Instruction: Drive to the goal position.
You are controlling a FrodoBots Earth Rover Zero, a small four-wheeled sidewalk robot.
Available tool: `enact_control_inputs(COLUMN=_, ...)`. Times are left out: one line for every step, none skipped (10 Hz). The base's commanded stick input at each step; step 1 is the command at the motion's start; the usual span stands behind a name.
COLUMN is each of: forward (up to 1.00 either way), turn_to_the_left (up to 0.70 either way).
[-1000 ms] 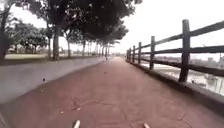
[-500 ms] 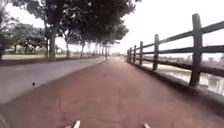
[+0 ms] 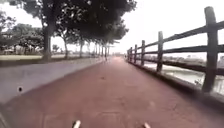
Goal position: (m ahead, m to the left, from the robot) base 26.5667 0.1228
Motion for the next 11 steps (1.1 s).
enact_control_inputs(forward=0.70, turn_to_the_left=0.01)
enact_control_inputs(forward=0.70, turn_to_the_left=0.00)
enact_control_inputs(forward=0.70, turn_to_the_left=0.00)
enact_control_inputs(forward=0.70, turn_to_the_left=0.00)
enact_control_inputs(forward=0.70, turn_to_the_left=0.00)
enact_control_inputs(forward=0.70, turn_to_the_left=0.00)
enact_control_inputs(forward=0.70, turn_to_the_left=0.00)
enact_control_inputs(forward=0.70, turn_to_the_left=0.00)
enact_control_inputs(forward=0.70, turn_to_the_left=0.00)
enact_control_inputs(forward=0.70, turn_to_the_left=0.00)
enact_control_inputs(forward=0.70, turn_to_the_left=0.00)
